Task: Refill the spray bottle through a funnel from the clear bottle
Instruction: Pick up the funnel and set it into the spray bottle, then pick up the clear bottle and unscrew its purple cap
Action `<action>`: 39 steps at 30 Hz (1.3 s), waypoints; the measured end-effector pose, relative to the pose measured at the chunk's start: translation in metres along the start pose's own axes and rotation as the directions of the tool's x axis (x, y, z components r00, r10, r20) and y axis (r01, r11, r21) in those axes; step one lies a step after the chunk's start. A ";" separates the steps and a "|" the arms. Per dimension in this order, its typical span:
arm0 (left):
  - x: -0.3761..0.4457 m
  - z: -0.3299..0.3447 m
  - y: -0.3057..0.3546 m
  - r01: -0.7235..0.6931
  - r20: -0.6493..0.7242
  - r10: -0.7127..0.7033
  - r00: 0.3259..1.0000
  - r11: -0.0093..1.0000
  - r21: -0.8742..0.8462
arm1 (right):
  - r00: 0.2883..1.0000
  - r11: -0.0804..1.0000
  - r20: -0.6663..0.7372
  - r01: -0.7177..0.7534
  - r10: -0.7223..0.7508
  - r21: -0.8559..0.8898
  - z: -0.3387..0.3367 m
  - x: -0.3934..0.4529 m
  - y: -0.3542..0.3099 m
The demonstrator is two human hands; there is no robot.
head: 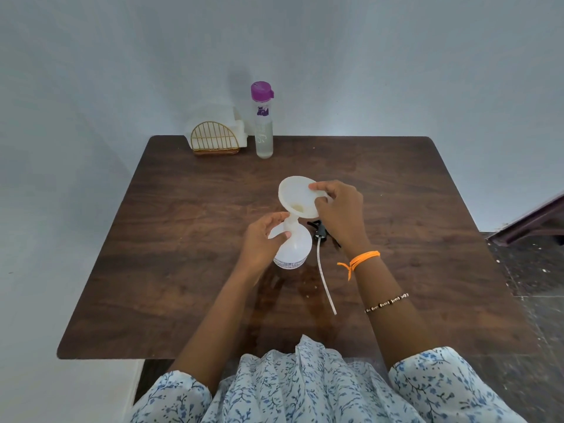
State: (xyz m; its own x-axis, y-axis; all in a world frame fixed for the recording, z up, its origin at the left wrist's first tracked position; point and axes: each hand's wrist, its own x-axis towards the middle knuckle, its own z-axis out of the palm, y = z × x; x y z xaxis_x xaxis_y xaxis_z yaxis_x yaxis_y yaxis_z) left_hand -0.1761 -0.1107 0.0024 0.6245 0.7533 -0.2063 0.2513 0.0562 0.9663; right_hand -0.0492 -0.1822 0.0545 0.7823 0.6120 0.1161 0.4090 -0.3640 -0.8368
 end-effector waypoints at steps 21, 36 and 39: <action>0.008 -0.002 -0.005 -0.074 -0.011 0.074 0.997 0.997 -0.018 | 0.987 0.982 0.041 0.161 -0.158 -0.097 0.012 -0.006 0.005; 0.055 -0.030 0.023 0.007 -0.167 -0.005 0.986 1.000 0.012 | 0.972 0.906 0.217 -0.167 0.087 0.388 0.006 0.053 0.001; 0.078 -0.033 0.029 0.010 -0.190 -0.011 0.982 1.000 -0.006 | 0.960 0.906 0.267 -0.187 0.086 0.381 0.016 0.083 0.001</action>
State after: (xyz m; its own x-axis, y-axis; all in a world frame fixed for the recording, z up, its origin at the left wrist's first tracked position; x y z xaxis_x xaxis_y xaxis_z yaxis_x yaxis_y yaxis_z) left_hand -0.1444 -0.0284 0.0191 0.4702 0.8632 -0.1837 0.2529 0.0676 0.9651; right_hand 0.0090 -0.1203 0.0544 0.6605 0.7437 -0.1035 0.0452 -0.1770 -0.9832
